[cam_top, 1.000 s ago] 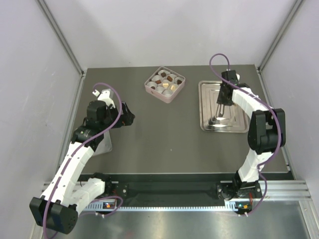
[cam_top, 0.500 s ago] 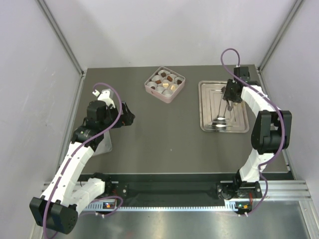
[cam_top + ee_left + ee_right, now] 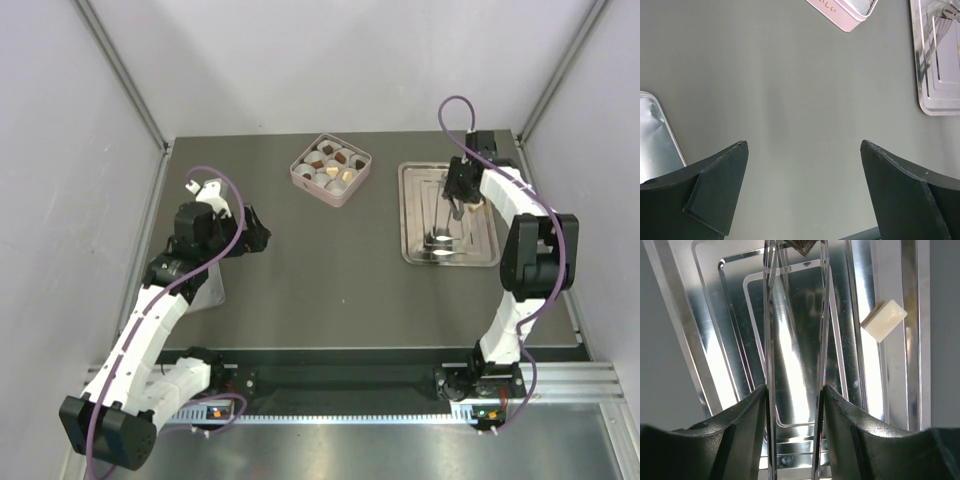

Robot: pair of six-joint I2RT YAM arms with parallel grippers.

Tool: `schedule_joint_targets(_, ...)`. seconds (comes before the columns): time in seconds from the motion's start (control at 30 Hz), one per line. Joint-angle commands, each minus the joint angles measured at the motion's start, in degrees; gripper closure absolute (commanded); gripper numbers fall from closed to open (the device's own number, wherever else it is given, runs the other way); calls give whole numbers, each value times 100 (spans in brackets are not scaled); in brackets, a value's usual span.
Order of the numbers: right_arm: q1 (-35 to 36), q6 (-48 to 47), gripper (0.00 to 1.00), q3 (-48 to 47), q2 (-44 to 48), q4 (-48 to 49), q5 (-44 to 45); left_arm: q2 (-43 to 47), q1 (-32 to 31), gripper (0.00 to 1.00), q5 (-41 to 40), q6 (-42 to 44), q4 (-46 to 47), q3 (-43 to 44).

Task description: Pack the chocolate

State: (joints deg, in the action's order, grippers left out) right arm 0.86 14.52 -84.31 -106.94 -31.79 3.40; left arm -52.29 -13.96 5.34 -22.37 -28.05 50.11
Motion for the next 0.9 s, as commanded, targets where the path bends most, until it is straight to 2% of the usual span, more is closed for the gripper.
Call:
schedule_joint_targets(0.0,-16,-73,53,-331,-73,103,117,0,33,1,28,5,265,25)
schedule_joint_targets(0.37,2,-55,60,-437,-135,77,-23,-9,25,1,11,13,265,34)
schedule_joint_targets(0.57,81,-81,63,-323,339,-81,-94,8,33,1,19,5,274,25)
schedule_joint_targets(0.87,396,6,64,-199,955,-372,-305,52,33,1,37,5,274,17)
